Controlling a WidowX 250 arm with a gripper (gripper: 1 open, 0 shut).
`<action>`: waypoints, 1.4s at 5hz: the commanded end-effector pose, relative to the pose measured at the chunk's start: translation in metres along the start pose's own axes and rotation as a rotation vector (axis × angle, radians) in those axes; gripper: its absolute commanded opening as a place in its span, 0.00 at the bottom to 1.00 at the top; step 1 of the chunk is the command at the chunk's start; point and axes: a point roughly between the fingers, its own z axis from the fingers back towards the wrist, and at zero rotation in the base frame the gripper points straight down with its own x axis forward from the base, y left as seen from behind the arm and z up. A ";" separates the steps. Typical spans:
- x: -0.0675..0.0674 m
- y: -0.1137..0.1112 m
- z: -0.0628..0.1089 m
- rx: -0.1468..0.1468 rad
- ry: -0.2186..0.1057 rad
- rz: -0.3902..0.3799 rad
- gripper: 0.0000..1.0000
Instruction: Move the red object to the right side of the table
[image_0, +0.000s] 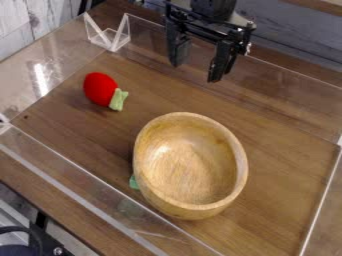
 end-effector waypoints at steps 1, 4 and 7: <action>-0.004 -0.001 -0.018 -0.001 0.037 0.015 1.00; -0.011 0.060 -0.027 0.040 0.045 0.077 1.00; -0.020 0.110 -0.026 0.057 0.033 0.127 1.00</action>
